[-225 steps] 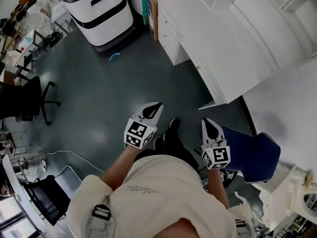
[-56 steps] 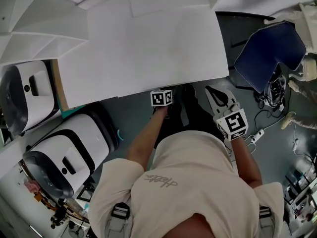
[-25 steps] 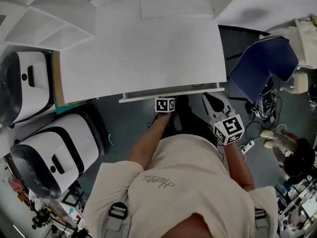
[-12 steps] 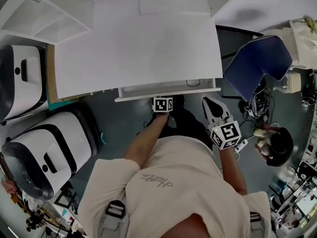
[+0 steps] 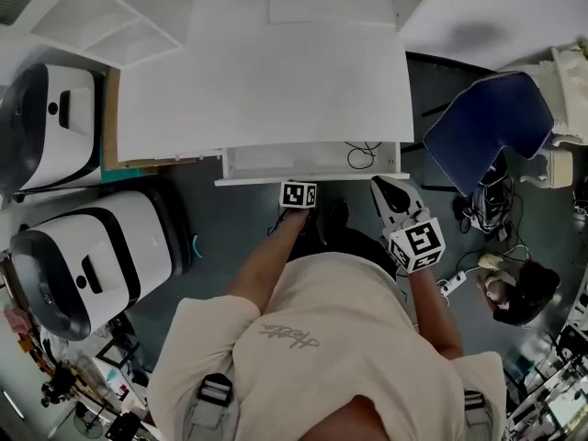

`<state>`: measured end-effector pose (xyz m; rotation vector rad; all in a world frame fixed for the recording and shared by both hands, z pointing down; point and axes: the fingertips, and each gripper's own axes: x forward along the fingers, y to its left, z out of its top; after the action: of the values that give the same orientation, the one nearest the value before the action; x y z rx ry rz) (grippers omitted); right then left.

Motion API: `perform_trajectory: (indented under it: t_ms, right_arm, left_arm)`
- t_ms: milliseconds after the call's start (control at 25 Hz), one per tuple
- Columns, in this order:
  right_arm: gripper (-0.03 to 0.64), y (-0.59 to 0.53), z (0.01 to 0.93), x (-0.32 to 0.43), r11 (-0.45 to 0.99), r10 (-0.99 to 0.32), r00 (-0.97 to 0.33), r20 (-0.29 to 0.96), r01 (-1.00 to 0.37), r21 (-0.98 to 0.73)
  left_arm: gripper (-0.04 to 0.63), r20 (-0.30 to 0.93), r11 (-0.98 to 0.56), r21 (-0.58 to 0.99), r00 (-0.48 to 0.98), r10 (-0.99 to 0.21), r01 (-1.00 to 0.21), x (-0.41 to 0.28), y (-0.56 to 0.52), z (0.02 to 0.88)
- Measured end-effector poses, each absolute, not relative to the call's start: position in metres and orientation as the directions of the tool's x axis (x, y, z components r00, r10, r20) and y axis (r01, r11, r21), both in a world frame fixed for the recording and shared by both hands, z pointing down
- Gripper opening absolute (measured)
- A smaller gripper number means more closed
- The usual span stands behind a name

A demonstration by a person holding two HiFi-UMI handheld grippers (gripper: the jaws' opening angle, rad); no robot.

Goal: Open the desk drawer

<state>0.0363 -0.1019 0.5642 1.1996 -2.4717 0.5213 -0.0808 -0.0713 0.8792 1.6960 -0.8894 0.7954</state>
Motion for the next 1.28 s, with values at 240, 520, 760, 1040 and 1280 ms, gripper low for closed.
perform_trajectory:
  t_ms: [240, 520, 760, 1040, 1280]
  right_arm:
    - [0.002, -0.076, 0.571, 0.066, 0.6, -0.648, -0.612, 0.454, -0.777, -0.19]
    - [0.002, -0.056, 0.568, 0.088, 0.641, -0.627, -0.656, 0.419, -0.741, -0.201]
    - [0.002, -0.036, 0.579, 0.088, 0.663, -0.591, -0.683, 0.43, -0.714, -0.223]
    - [0.002, -0.02, 0.587, 0.091, 0.652, -0.587, -0.679, 0.441, -0.72, -0.239]
    - [0.002, -0.014, 0.588, 0.08, 0.638, -0.59, -0.662, 0.463, -0.733, -0.234]
  left_arm:
    - [0.087, 0.849, -0.194, 0.471, 0.502, -0.164, -0.86, -0.079, -0.043, 0.878]
    - [0.084, 0.872, -0.159, 0.413, 0.44, -0.215, -0.897, -0.078, -0.017, 0.878]
    - [0.083, 0.885, -0.138, 0.388, 0.41, -0.22, -0.911, -0.082, -0.001, 0.879]
    - [0.083, 0.89, -0.148, 0.379, 0.404, -0.212, -0.913, -0.081, 0.017, 0.88]
    - [0.081, 0.886, -0.157, 0.399, 0.423, -0.188, -0.904, -0.082, 0.033, 0.881]
